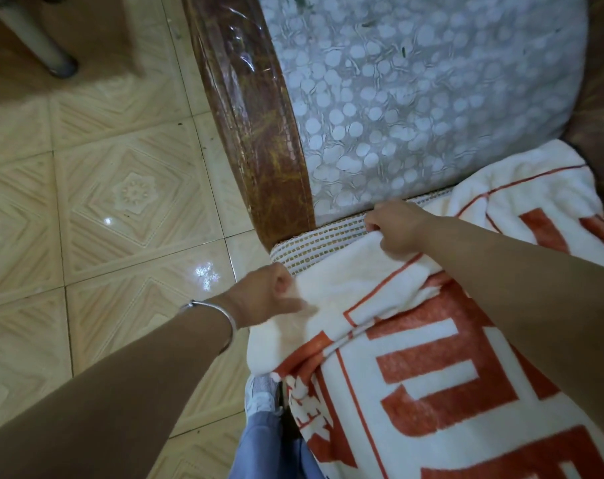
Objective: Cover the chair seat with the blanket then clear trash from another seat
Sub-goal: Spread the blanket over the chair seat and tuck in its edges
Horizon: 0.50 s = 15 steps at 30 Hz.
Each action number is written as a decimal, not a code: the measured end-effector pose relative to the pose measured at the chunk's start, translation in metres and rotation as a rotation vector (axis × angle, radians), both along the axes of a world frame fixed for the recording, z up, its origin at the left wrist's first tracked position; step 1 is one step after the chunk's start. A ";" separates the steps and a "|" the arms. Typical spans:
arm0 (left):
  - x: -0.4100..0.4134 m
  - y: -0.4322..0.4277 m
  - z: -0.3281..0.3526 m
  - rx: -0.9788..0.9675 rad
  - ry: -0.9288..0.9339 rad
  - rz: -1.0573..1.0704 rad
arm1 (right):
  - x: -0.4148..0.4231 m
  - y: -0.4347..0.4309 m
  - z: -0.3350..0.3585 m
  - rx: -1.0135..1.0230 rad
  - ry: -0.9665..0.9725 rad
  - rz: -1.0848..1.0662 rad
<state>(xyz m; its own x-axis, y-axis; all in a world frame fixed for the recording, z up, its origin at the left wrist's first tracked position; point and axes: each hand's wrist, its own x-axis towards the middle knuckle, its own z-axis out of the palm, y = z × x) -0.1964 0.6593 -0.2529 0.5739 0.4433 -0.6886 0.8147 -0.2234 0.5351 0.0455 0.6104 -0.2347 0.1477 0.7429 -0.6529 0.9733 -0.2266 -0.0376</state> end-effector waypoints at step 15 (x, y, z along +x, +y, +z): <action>0.001 -0.010 0.006 -0.246 -0.156 0.194 | 0.013 0.000 0.016 0.126 0.293 -0.195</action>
